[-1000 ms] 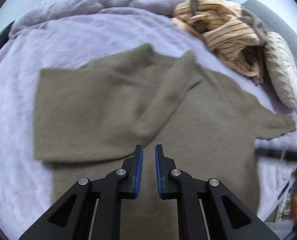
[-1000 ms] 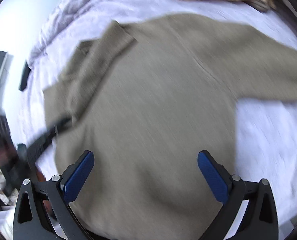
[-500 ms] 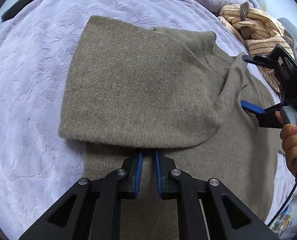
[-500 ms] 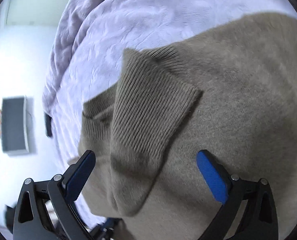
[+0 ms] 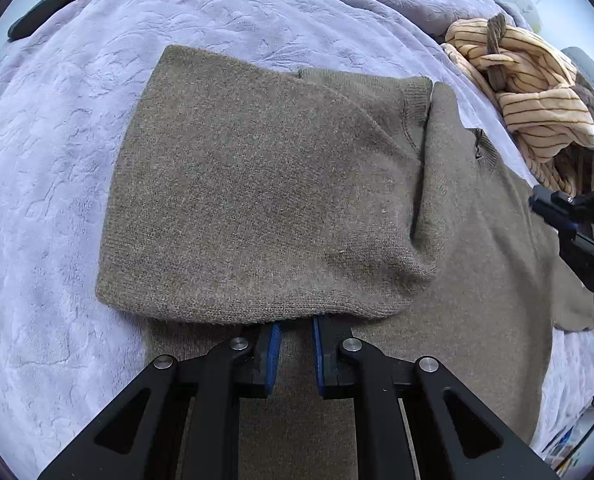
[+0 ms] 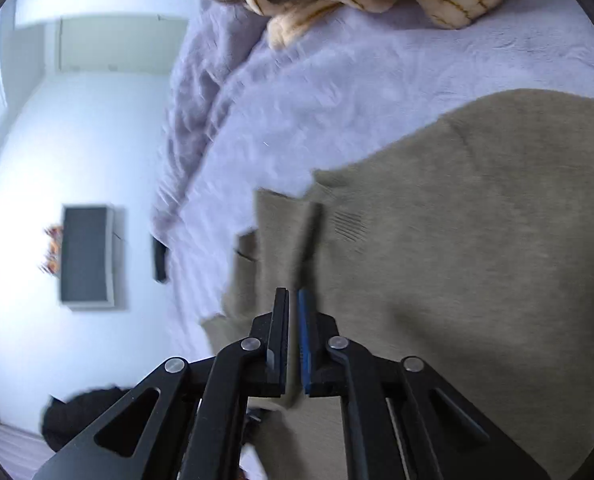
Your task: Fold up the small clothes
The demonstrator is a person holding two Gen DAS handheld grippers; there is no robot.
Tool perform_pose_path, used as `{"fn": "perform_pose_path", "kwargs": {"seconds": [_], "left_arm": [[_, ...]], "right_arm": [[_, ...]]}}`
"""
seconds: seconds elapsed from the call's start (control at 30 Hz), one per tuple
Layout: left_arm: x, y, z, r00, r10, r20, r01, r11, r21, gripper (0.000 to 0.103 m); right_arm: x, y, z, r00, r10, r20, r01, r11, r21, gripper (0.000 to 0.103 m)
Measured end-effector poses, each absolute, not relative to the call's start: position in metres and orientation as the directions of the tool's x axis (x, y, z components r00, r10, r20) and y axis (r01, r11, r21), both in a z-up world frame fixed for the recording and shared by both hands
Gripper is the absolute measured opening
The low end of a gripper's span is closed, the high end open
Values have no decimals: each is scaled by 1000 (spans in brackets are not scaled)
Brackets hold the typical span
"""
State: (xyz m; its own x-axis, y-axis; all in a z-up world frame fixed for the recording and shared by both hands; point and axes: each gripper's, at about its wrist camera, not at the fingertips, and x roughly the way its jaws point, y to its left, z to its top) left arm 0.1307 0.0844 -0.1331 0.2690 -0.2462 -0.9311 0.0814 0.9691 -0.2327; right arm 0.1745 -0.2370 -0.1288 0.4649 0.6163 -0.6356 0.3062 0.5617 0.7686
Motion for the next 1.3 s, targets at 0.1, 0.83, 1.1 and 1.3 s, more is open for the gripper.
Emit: {"fn": "perform_pose_path", "kwargs": {"seconds": [0.1,0.83,1.1,1.3], "left_arm": [[131,80,-132,274,-229,-934,89,973,-212,13],[127,92,-133,278,-197,-940,60,980,-188,13],[115,104,-115,279,-149,-949,71,988,-135,13],[116,106,-102,296,-89,-951,77,995,-69,28]], "right_arm": [[181,-222,-135,400,647,-649,265,596,758,24],[139,-270,-120,539,505,-675,311,625,716,6],[88,-295,-169,442,477,-760,455,611,648,8],[89,-287,-154,392,436,-810,453,676,582,12]]}}
